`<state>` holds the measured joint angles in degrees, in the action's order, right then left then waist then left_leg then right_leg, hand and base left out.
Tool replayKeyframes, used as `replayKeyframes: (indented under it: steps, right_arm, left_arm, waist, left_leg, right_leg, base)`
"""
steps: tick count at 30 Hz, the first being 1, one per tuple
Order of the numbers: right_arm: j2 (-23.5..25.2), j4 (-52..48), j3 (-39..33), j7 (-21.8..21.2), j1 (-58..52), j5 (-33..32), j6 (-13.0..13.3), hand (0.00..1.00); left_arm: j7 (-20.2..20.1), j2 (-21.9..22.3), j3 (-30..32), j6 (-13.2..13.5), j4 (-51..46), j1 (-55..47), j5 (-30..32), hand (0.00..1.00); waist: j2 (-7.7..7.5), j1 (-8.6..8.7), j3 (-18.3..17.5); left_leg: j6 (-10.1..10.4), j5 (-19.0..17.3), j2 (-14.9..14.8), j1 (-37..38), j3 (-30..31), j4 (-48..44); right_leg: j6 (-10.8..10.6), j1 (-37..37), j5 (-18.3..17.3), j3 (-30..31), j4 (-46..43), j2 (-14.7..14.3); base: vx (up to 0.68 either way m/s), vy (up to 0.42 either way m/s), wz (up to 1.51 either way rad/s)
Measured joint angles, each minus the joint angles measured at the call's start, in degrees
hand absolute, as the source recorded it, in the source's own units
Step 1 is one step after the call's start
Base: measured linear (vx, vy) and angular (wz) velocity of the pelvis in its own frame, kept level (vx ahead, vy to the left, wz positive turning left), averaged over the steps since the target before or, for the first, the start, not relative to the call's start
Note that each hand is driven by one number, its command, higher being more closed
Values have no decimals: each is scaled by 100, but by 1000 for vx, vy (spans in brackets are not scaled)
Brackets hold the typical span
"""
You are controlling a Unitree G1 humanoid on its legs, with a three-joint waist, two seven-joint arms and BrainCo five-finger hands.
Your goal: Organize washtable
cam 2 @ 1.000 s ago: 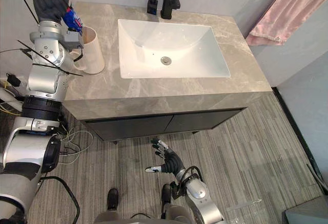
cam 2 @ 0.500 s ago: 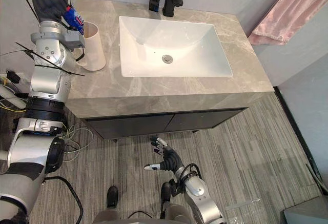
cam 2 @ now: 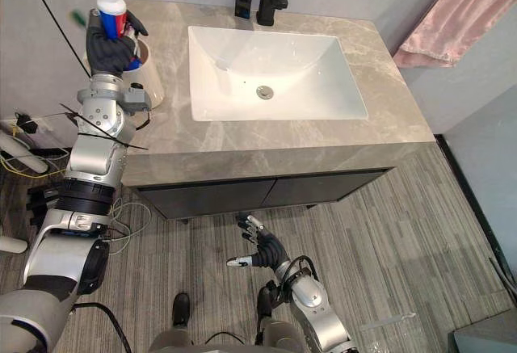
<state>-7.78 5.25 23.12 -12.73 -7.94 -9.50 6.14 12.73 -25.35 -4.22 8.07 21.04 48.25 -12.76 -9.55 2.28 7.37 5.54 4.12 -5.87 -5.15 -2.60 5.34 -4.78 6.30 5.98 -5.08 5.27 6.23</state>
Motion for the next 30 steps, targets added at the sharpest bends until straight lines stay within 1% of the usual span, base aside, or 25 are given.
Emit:
replayKeyframes:
  steps: [5, 12, 18, 21, 24, 26, 28, 30]
  right_arm:
    - [-3, 0, -1, -2, -30, 2, 0, 0]
    - [-21, 0, -9, -2, -55, 2, -1, 0]
    - [-39, 1, -10, -2, -114, 2, -2, 0]
    - [-43, 2, -13, 0, -149, -14, -4, 0]
    - [-45, 6, -12, -1, -153, -48, -11, 0]
    - [-48, 6, -14, -1, -159, -146, -16, 0]
    - [-47, 7, -11, -3, -158, -180, -22, 0]
    - [-34, 7, -11, -5, -154, -192, -22, 0]
  left_arm:
    - [-28, 55, -13, -15, -28, -39, 1, 100]
    - [-33, 60, -6, -23, -91, -233, -2, 100]
    - [-38, 53, 18, -33, -40, -228, -11, 100]
    - [-42, -18, 20, -27, 169, -147, -19, 100]
    - [-119, -109, -11, -49, 720, 183, -121, 100]
    - [-220, -313, -135, -129, 1170, 476, -244, 100]
    - [-294, -470, -303, -172, 1390, 665, -289, 100]
    - [-378, -549, -310, -198, 1473, 766, -310, 100]
  waist:
    - [32, 8, -6]
    - [166, 4, -50]
    - [178, 6, -56]
    - [204, 7, -74]
    - [243, 6, -103]
    - [264, 27, -113]
    - [264, 31, -113]
    - [263, 35, -114]
  left_leg:
    - [0, 0, -1, 6, -2, 0]
    - [0, -1, -1, 11, -1, 0]
    - [0, -1, -3, 31, -13, 0]
    - [1, -1, -3, 44, -32, 0]
    - [1, -1, -3, 56, -47, 0]
    - [1, -1, -5, 58, -62, 0]
    - [1, -1, -6, 58, -65, -1]
    - [1, -2, -5, 55, -68, -1]
  right_leg:
    - [0, -3, 0, 4, 0, 0]
    - [-1, -11, 0, 3, 0, -1]
    - [-2, -18, 1, 18, -3, -3]
    - [-2, -18, 1, 33, -8, -3]
    - [-3, -17, 2, 41, -13, -3]
    - [-5, -10, 4, 51, -12, -3]
    - [-5, -7, 4, 53, -10, -5]
    - [-5, -5, 4, 55, -8, -3]
  base:
    - [0, 0, 0]
    - [0, 0, 0]
    - [0, 0, 0]
    - [0, 0, 0]
    - [0, 0, -1]
    - [0, 0, -4]
    - [0, 0, 0]
    - [0, 0, 0]
